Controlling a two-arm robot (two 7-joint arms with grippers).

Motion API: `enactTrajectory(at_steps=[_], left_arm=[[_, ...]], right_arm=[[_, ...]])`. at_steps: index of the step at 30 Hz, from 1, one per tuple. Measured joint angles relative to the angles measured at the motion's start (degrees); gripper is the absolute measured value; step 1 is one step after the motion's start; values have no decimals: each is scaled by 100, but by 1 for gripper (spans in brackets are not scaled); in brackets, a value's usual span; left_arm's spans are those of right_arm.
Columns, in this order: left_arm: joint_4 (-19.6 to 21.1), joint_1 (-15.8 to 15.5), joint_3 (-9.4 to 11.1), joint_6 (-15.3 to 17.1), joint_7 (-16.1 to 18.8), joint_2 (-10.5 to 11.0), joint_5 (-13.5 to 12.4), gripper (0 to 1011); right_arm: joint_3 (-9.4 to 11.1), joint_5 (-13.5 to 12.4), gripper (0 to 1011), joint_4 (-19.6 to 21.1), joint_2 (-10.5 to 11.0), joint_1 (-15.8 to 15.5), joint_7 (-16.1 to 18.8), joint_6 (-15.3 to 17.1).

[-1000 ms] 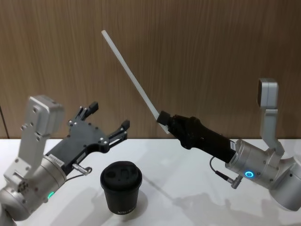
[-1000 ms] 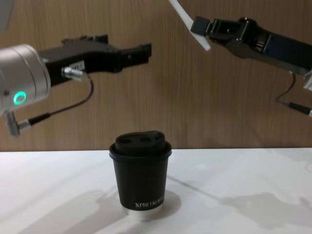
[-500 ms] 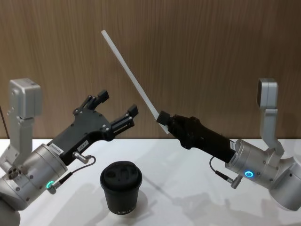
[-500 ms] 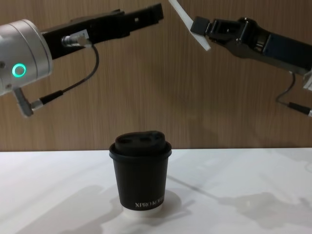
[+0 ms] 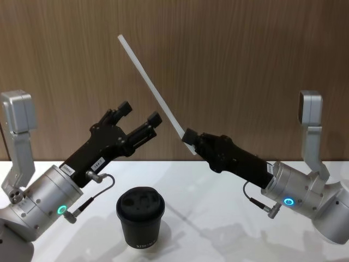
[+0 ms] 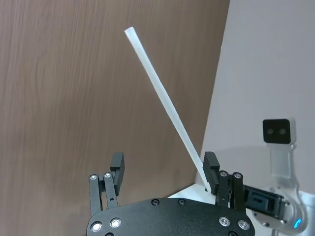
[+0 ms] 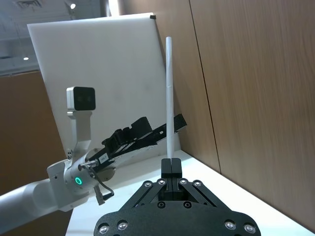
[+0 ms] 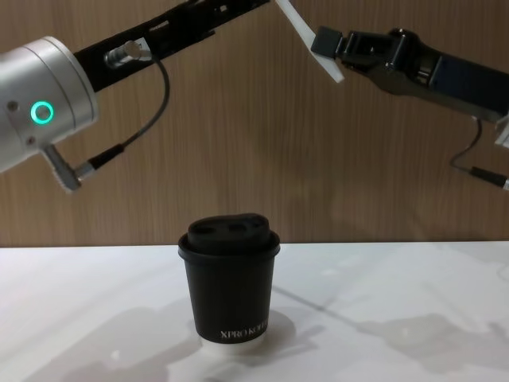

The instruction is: Pick up the straw with one hand, pass it to the other hand, and insert it into the cup.

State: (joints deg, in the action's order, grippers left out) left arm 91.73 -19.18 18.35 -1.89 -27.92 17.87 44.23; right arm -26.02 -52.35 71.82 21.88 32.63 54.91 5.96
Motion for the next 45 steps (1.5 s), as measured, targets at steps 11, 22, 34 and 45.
enactTrajectory(at_steps=[11, 22, 34, 45], left_arm=[[-400, -194, 54, 45, -395, -188, 490, 1003], [-785, -406, 158, 77, -818, -306, 819, 1003], [-1189, -603, 234, 7, -1246, -427, 1099, 1003], [-1394, -715, 269, -105, -1532, -505, 1288, 1003]], right_arm=[[0, 0, 2, 0, 0, 0, 0, 0], [0, 0, 2, 0, 0, 0, 0, 0], [0, 0, 2, 1, 0, 0, 0, 0], [0, 0, 2, 1, 0, 0, 0, 0]])
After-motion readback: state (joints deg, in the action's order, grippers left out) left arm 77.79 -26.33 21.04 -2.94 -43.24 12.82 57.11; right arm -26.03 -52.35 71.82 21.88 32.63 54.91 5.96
